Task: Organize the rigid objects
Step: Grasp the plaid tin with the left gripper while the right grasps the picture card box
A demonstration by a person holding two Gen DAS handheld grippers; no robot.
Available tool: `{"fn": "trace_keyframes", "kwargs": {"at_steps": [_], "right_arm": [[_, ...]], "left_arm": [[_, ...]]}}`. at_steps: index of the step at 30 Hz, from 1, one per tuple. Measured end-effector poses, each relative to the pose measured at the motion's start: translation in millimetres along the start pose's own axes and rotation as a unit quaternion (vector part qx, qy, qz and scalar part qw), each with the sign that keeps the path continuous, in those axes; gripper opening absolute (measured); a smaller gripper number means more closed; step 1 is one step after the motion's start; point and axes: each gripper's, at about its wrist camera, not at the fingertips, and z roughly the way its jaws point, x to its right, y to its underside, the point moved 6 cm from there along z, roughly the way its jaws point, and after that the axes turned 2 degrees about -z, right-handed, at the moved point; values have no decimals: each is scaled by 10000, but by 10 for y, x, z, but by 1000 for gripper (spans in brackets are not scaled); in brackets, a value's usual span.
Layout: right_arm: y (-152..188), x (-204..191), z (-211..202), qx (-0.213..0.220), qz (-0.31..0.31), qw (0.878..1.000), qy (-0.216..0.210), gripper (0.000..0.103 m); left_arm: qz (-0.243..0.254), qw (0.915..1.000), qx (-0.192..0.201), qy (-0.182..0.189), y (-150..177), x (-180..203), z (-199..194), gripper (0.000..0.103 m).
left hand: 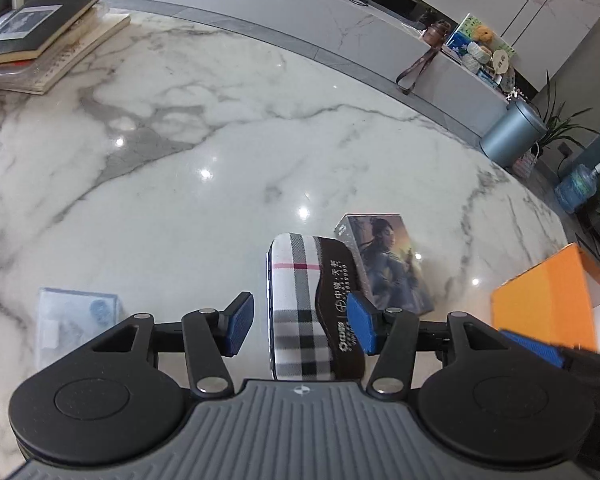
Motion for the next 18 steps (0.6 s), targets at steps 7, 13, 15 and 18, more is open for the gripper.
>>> {"fn": "trace_keyframes", "kwargs": {"at_steps": [7,13,15,18], "right_arm": [[-123,-44,391,-288,-220,9993,25,62],[-181,-92,537,-316,-260,9991,-148,63],[-181,-94,596,-359,-267,9989,-142,63],[-158,-91,677,-470,-173,9985,-235,62]], "left_arm": [[-417,9990,-142,117,-56,-211,156,58],[-635,9977,-80,230,-111,-274,161,50],[-713,9970,-115,284,-116,-299,182,50],[-691,9968,-133,371,-126,-280,191,53]]}}
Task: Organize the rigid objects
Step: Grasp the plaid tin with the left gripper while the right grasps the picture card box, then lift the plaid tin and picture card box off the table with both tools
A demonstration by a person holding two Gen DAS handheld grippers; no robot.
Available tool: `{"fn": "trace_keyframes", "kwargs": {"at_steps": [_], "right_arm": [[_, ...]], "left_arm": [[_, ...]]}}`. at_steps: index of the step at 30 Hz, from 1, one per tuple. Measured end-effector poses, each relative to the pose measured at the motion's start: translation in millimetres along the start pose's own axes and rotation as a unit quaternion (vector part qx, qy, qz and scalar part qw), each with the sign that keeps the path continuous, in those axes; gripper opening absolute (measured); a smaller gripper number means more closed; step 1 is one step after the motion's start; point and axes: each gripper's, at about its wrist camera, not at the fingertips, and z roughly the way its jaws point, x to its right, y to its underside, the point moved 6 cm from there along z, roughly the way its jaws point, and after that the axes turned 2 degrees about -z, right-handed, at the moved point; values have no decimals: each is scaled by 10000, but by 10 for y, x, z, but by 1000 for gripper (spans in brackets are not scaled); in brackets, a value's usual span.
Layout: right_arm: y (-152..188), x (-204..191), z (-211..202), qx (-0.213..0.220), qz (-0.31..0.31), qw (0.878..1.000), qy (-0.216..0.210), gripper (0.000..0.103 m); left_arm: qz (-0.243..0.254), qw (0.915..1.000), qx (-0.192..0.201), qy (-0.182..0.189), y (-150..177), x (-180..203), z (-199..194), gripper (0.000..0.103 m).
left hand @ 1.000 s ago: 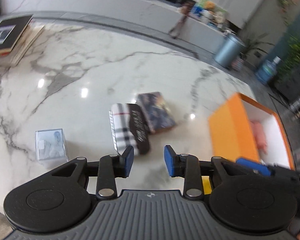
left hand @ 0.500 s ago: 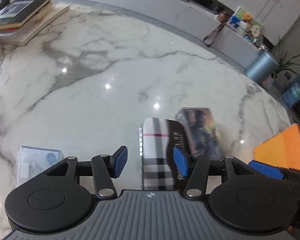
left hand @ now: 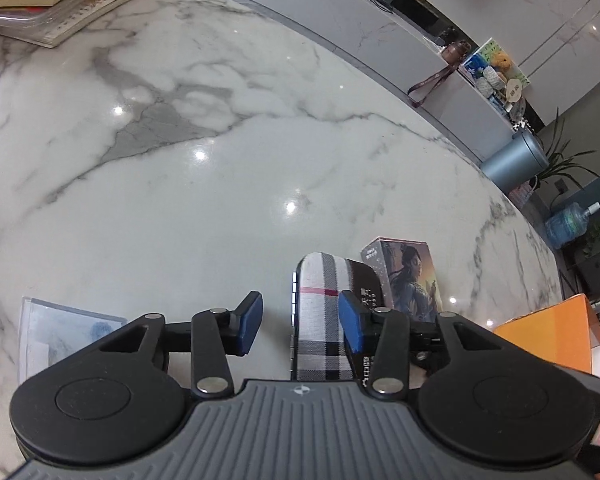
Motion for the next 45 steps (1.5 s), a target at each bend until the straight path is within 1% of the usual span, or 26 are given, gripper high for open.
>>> {"fn": "trace_keyframes", "kwargs": {"at_steps": [1,3,4,6,8,10,11,15,17,22,23,24,25,27,28,29,32,38,40,42,43,45], "right_arm": [[15,-5,23,-46,-12,10000,4,62],[45,-5,3,3,9,10000,49,61],[67,13,-13,-10,98,9999,82,61],[136,71,-62,-38,289,9994,178,61],[236,141,-128,-62,476,9985,274,61],[340,193,-194,-107,585,9977,331,61],[387,208,-222,-141,618,9974,346,61],[507,263,-300,-244,714,9964,396,62],[514,264,-310,-226,660,9967,420,64],[523,205,-251,-231,302,9981,489,64],[529,194,-243,-232,236,9983,485,64],[531,184,-234,-222,159,9983,515,64],[533,172,-225,-209,66,9983,536,64],[544,149,-206,-232,-74,9980,577,64],[551,141,-203,-254,-120,9979,585,61],[564,134,-199,-300,-164,9976,604,59],[622,94,-231,-368,-258,9974,561,58],[924,-15,-401,-499,-336,9973,425,58],[1059,-71,-471,-552,-388,9970,376,58],[1198,-126,-542,-626,-410,9967,309,58],[1268,-151,-580,-656,-422,9966,264,58],[1388,-188,-643,-686,-449,9965,182,58]], "left_arm": [[55,10000,-3,27,6,22,5,55],[191,9998,-13,66,28,70,16,58],[264,9996,-25,62,40,93,21,59],[424,9991,-70,64,73,141,36,65],[653,9978,-78,32,117,208,45,67],[992,9950,-98,-18,174,295,54,71],[1150,9933,-81,-73,202,335,60,75],[1699,9851,-25,-277,294,441,104,82],[2003,9790,9,-380,340,480,113,82],[2349,9711,-44,-418,380,497,114,83],[2411,9695,-88,-437,381,494,110,82],[2486,9674,-140,-460,384,491,104,79],[2567,9650,-191,-498,389,482,93,78],[2670,9619,-271,-525,406,447,68,73],[2729,9600,-315,-540,420,428,49,73],[2741,9593,-367,-566,431,405,33,73],[2818,9556,-573,-651,489,351,-30,73],[3102,9412,-995,-895,752,314,-203,72],[3081,9401,-1167,-881,866,277,-276,72],[2949,9420,-1350,-863,950,217,-344,72],[2881,9430,-1414,-880,979,184,-379,72],[2812,9425,-1517,-980,1027,131,-435,72]]}}
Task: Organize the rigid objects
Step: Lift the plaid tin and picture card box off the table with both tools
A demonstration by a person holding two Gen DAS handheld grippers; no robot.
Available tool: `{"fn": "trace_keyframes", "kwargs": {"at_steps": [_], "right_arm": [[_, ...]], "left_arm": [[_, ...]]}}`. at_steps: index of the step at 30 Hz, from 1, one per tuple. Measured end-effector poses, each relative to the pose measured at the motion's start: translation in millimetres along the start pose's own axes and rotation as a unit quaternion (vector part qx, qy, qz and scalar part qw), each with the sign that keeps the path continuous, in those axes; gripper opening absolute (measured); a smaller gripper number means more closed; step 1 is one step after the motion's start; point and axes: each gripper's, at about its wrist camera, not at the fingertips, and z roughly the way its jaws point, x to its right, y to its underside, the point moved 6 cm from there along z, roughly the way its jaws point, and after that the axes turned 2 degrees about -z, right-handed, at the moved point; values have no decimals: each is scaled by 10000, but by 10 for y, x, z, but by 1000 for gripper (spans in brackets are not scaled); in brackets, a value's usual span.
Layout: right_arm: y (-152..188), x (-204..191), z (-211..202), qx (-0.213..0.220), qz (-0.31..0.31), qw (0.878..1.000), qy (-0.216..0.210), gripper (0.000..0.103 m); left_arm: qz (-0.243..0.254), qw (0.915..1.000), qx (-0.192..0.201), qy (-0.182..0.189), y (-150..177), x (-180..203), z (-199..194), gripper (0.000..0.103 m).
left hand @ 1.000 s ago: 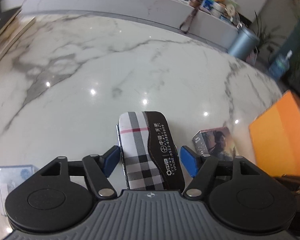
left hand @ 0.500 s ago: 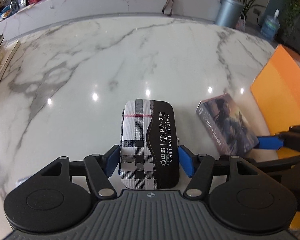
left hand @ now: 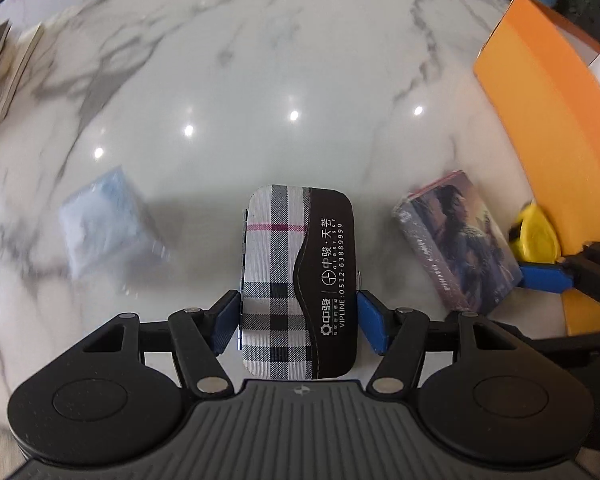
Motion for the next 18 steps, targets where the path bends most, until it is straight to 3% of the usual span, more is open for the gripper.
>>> {"fn": "trace_keyframes", "kwargs": {"at_steps": [4,10,18], "right_arm": [[153,-41,-52,73,-25,9999,-88,60],[75,54,-147,552,248,9979,-245,66],[-86,51,-91,801,226,9961,-302,68]], "left_arm": [[-104,9999,48,34,68,-12,-32,73],[-739,9959,455,265,-4,-86,-126,80],[-431,9964,639,-348,-158,67,34,77]]}}
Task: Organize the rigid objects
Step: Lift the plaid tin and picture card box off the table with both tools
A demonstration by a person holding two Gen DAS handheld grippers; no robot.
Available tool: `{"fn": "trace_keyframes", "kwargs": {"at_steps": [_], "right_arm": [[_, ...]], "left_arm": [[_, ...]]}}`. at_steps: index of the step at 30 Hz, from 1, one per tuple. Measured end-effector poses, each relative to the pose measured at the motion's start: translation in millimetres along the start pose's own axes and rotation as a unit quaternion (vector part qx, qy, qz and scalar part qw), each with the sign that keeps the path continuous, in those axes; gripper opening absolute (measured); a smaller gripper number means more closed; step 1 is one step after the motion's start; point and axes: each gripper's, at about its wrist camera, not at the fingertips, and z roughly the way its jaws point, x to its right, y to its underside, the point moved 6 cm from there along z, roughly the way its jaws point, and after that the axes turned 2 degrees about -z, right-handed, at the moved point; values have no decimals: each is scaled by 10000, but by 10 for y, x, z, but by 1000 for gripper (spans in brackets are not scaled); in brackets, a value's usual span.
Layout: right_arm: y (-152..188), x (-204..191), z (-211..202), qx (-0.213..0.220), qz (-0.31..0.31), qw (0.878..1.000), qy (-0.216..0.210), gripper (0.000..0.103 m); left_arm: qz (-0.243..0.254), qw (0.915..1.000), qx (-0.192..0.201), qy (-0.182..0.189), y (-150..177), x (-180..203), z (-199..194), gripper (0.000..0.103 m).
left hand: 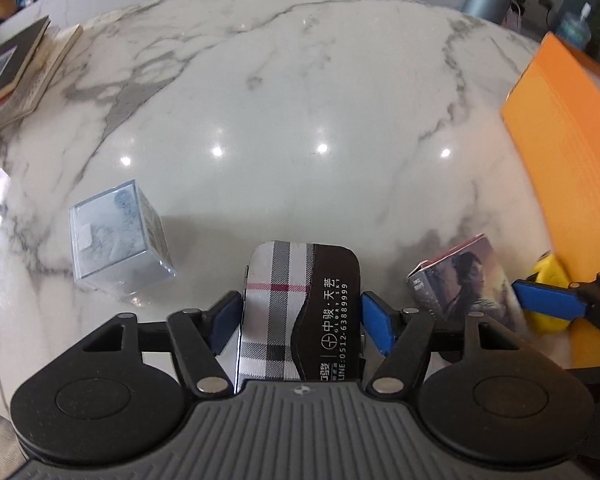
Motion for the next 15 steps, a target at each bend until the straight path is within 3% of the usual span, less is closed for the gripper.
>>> {"fn": "trace_keyframes", "kwargs": {"at_steps": [8,15], "right_arm": [[48,-11,83,-21,-48,10000,-40,60],[66,68,37,119,195,9997,-132,59]], "left_arm": [[123,9999,70,-45,5,19,13,72],[-59,9996,247,157,-1,-4,-151,72]]}}
